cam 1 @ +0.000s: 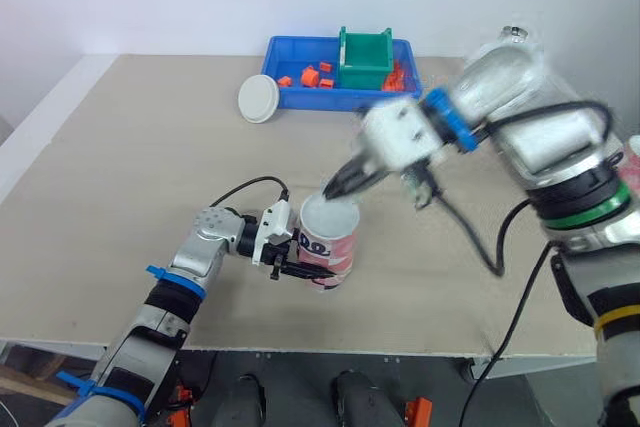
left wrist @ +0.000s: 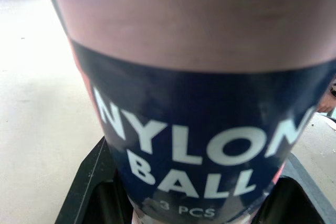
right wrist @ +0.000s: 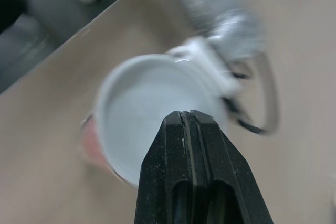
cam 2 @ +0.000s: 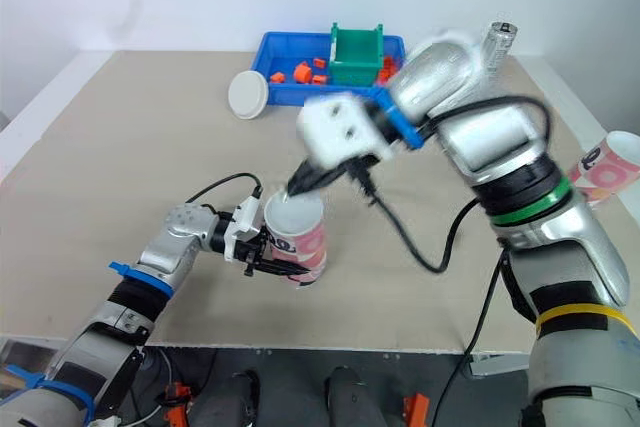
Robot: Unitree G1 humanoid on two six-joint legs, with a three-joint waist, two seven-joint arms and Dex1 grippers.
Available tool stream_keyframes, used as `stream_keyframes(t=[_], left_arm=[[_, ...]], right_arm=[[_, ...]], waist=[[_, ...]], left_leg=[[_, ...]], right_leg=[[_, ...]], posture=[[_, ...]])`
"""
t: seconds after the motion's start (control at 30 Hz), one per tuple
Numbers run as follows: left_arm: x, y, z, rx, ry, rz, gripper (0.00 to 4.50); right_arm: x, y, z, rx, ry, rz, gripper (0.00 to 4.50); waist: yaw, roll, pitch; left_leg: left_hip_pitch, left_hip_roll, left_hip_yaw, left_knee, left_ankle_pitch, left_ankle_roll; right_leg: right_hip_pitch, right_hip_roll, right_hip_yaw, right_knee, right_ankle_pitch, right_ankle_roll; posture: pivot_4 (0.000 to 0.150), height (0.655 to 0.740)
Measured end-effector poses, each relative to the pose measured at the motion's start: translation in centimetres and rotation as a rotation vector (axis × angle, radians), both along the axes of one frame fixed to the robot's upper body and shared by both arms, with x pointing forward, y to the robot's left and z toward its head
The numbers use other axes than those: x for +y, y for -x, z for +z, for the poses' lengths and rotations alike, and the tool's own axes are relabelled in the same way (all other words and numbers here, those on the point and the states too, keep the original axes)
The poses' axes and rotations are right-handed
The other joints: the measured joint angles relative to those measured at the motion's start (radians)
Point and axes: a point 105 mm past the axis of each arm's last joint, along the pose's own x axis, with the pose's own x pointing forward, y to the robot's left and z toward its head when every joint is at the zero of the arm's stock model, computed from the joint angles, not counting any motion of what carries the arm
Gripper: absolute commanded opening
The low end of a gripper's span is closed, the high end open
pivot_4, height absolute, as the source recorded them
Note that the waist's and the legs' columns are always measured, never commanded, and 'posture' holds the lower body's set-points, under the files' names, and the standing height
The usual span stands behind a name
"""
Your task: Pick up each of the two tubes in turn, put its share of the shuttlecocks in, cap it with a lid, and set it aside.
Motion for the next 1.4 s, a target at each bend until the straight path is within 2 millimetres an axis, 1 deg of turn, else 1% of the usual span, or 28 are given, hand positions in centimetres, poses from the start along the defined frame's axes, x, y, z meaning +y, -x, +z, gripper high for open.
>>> stream_keyframes(t=[0.03,0.1,0.17,0.23,0.27,0.4,0.47,0.5,0.6,0.67,0.7,0.87,0.97,1.07,1.1,1.2,1.27,1.37,1.4], left_arm=[[0.0,0.1,0.0,-0.002,0.003,-0.002,2.21],[0.0,0.2,0.0,-0.003,0.008,-0.002,2.21],[0.0,0.3,0.0,-0.011,0.017,-0.004,2.21],[0.1,0.4,0.0,-0.017,0.022,-0.003,2.21],[0.2,0.4,0.0,-0.017,0.025,0.000,2.21],[0.1,0.5,0.0,-0.044,0.034,-0.006,2.21],[0.1,0.6,0.0,-0.052,0.037,-0.009,2.21],[0.1,0.6,0.0,-0.059,0.038,-0.011,2.21],[0.1,0.6,-0.1,-0.065,0.039,-0.012,3.33],[0.2,0.7,-0.5,-0.047,0.026,-0.014,4.26],[0.2,0.9,-0.6,-0.036,0.024,-0.021,4.46],[0.2,0.9,-0.2,-0.045,0.046,-0.029,4.46],[0.8,0.7,0.5,-0.072,0.059,-0.017,4.46],[1.8,0.6,1.2,-0.111,0.054,-0.009,4.46],[2.4,0.6,1.3,-0.125,0.032,-0.010,4.46],[4.3,0.7,1.0,-0.133,-0.019,0.008,4.46],[4.9,0.8,1.0,-0.134,-0.025,0.024,4.46],[6.1,1.2,1.3,-0.146,-0.034,0.040,4.46],[6.9,1.5,1.7,-0.151,-0.035,0.048,4.46]], right_arm=[[-0.9,0.1,1.3,0.004,-0.070,-0.037,0.98],[-2.3,0.5,2.2,0.038,-0.140,-0.084,1.93],[-3.8,1.0,1.5,0.105,-0.191,-0.143,2.94],[-4.9,1.1,-0.1,0.179,-0.231,-0.215,4.05],[-5.3,1.0,-0.9,0.216,-0.245,-0.249,4.48],[-6.9,1.0,-3.3,0.322,-0.343,-0.380,4.48],[-7.5,1.2,-4.9,0.371,-0.372,-0.443,4.48],[-7.8,1.2,-6.1,0.403,-0.381,-0.482,4.48],[-8.3,1.1,-9.0,0.474,-0.434,-0.573,4.50],[-8.2,1.2,-10.5,0.506,-0.466,-0.613,4.50],[-8.2,1.3,-11.0,0.515,-0.469,-0.623,4.50],[-7.9,1.5,-10.9,0.494,-0.476,-0.630,4.50],[-8.0,1.6,-11.1,0.500,-0.477,-0.636,4.50],[-8.0,1.6,-11.3,0.507,-0.475,-0.639,4.50],[-8.0,1.6,-11.3,0.507,-0.475,-0.638,4.50],[-8.1,1.6,-11.4,0.511,-0.472,-0.640,4.50],[-8.2,1.7,-11.5,0.515,-0.469,-0.642,4.50],[-8.6,2.0,-12.2,0.533,-0.442,-0.657,4.50],[-8.8,2.1,-12.7,0.539,-0.431,-0.665,4.50]], waist=[[0.001,0.000,0.000],[0.002,0.000,0.000],[0.003,0.000,0.000],[0.002,0.000,0.000],[0.002,0.000,0.000],[0.003,0.000,0.000],[0.004,0.000,0.000],[0.004,0.000,0.000],[0.004,0.000,0.000],[0.003,-0.001,0.000],[0.003,-0.001,0.000],[0.004,-0.001,0.001],[0.004,-0.002,0.001],[0.004,-0.002,0.001],[0.004,-0.002,0.001],[0.004,-0.002,0.001],[0.005,-0.002,0.001],[0.006,-0.002,0.001],[0.006,-0.002,0.001]], left_leg=[[0.000,0.000,0.000,0.000,0.000,0.000],[0.000,0.000,0.000,-0.002,0.000,0.000],[0.000,0.000,0.000,-0.004,0.000,0.000],[0.000,-0.001,0.000,-0.005,0.000,0.000],[0.000,-0.001,0.001,-0.005,0.000,0.000],[0.000,-0.001,0.001,-0.005,0.000,0.000],[0.000,-0.001,0.001,-0.005,0.000,0.000],[0.000,-0.001,0.001,-0.005,0.000,0.000],[0.000,-0.001,0.001,-0.004,0.000,0.000],[0.000,-0.001,0.001,-0.004,0.000,0.000],[-0.002,-0.001,0.001,-0.004,0.000,0.000],[-0.004,-0.001,0.000,-0.002,0.000,0.000],[-0.004,-0.001,0.000,-0.002,0.000,0.000],[-0.004,-0.001,0.000,-0.002,0.000,0.000],[-0.004,-0.001,0.000,-0.002,0.000,0.000],[-0.005,-0.001,0.000,-0.002,0.000,0.000],[-0.006,-0.001,0.000,-0.002,0.000,0.000],[-0.007,-0.001,0.000,-0.002,0.000,0.000],[-0.008,-0.001,0.000,-0.002,0.000,0.000]], right_leg=[[0.000,0.000,0.000,0.000,0.000,-0.001],[0.000,0.000,0.000,-0.001,0.000,-0.002],[0.000,0.000,0.000,-0.001,-0.001,-0.002],[-0.001,0.000,0.001,-0.001,-0.001,-0.002],[-0.001,0.000,0.002,-0.001,-0.002,-0.001],[-0.001,0.000,0.001,-0.001,-0.002,0.000],[-0.001,0.000,0.002,-0.002,-0.003,0.001],[-0.001,0.000,0.002,-0.002,-0.003,0.001],[-0.001,0.000,0.002,-0.002,-0.004,0.004],[-0.001,0.000,0.002,-0.002,-0.004,0.004],[-0.002,0.000,0.002,-0.002,-0.004,0.005],[-0.002,0.000,0.002,-0.002,-0.003,0.005],[-0.003,0.000,0.002,-0.002,-0.003,0.005],[-0.003,0.000,0.002,-0.002,-0.003,0.005],[-0.004,0.000,0.002,-0.002,-0.003,0.005],[-0.004,0.000,0.002,-0.002,-0.003,0.005],[-0.004,0.000,0.002,-0.002,-0.003,0.005],[-0.006,0.000,0.001,-0.002,-0.003,0.005],[-0.006,0.000,0.001,-0.002,-0.003,0.005]], posture=[[0.150,0.7384],[0.150,0.7384],[0.150,0.7384],[0.150,0.7384],[0.150,0.7384],[0.150,0.7384],[0.150,0.7384],[0.150,0.7384],[0.150,0.7384],[0.150,0.7384],[0.150,0.7384],[0.150,0.7384],[0.150,0.7384],[0.150,0.7384],[0.150,0.7384],[0.150,0.7384],[0.150,0.7384],[0.150,0.7384],[0.150,0.7384]])
